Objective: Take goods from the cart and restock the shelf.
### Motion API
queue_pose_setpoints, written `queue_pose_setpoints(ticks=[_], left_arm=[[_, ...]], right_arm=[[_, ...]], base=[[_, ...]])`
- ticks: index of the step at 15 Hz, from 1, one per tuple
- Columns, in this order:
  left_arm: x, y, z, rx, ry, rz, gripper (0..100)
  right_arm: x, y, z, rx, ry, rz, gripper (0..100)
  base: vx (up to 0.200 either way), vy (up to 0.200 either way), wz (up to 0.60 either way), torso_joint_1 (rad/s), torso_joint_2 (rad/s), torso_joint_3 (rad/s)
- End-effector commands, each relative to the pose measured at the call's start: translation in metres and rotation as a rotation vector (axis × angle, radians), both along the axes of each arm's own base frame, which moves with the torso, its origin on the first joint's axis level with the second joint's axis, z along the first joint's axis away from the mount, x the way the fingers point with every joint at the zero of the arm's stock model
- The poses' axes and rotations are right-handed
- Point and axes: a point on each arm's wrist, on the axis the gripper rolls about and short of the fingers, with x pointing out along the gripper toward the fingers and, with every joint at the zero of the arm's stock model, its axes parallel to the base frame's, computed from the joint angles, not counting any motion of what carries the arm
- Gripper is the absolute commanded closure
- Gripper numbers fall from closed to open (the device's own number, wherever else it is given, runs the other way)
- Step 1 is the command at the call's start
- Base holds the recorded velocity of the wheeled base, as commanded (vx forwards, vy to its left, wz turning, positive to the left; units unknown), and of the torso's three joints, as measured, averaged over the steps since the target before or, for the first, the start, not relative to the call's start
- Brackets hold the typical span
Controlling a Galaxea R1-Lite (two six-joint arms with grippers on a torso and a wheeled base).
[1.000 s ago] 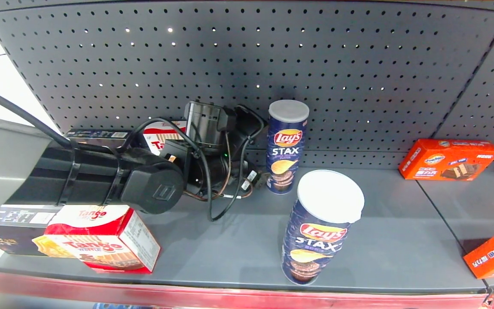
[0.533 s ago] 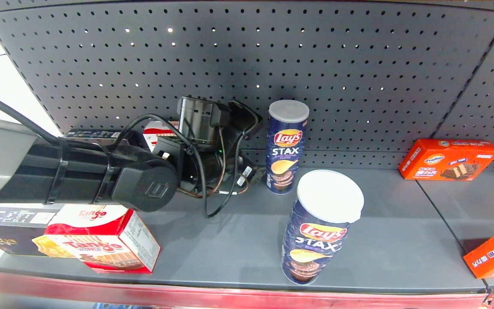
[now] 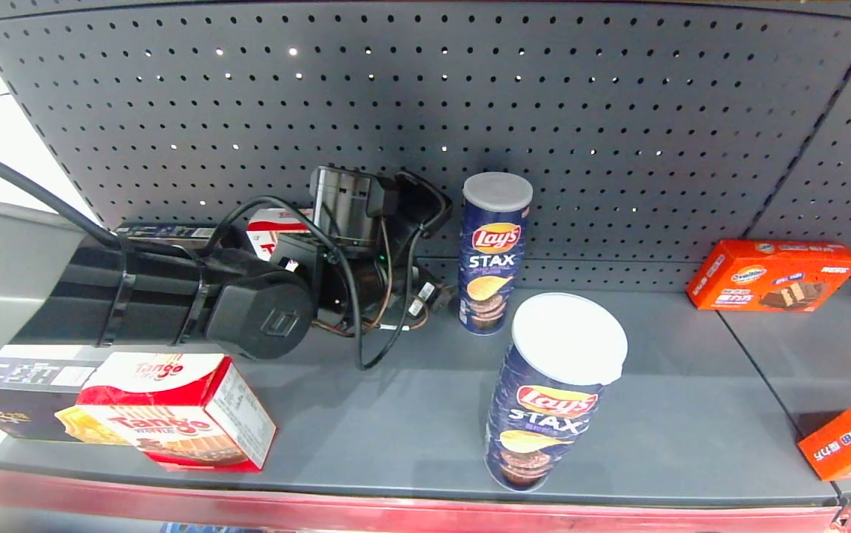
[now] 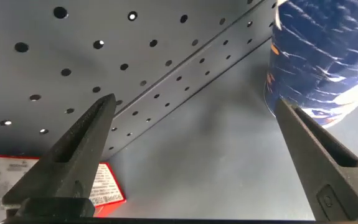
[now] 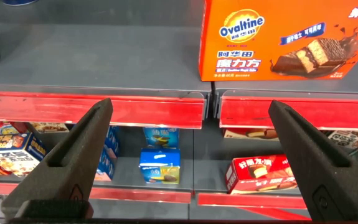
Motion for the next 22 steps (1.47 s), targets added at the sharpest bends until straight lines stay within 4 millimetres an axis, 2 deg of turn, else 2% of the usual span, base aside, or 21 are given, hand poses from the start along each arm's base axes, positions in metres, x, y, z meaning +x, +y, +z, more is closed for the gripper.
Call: queue_pose_setpoints(ticks=[1, 10, 16, 18, 20, 22], left_arm=[[0.005, -0.004, -0.005, 0.002, 0.005, 0.0, 0], [0.006, -0.01, -0.004, -0.007, -0.002, -0.01, 0], [-0.02, 0.015, 0.059, -0.118, -0.185, 0.032, 0], [-0.024, 0.032, 0.08, -0.17, -0.272, 0.067, 0], [-0.035, 0.041, 0.092, -0.205, -0.324, 0.068, 0], [-0.052, 0.05, 0.092, -0.247, -0.368, 0.066, 0]], right_arm=[[0.0, 0.0, 0.0, 0.0, 0.002, 0.001, 0], [0.0, 0.0, 0.0, 0.0, 0.002, 0.001, 0], [0.0, 0.0, 0.0, 0.0, 0.002, 0.001, 0], [0.0, 0.0, 0.0, 0.0, 0.002, 0.001, 0], [0.0, 0.0, 0.0, 0.0, 0.002, 0.001, 0], [0.0, 0.0, 0.0, -0.001, 0.002, 0.001, 0]], base=[[0.0, 0.0, 0.0, 0.0, 0.0, 0.0], [0.0, 0.0, 0.0, 0.0, 0.0, 0.0], [0.0, 0.0, 0.0, 0.0, 0.0, 0.0], [0.0, 0.0, 0.0, 0.0, 0.0, 0.0], [0.0, 0.0, 0.0, 0.0, 0.0, 0.0], [0.0, 0.0, 0.0, 0.0, 0.0, 0.0]])
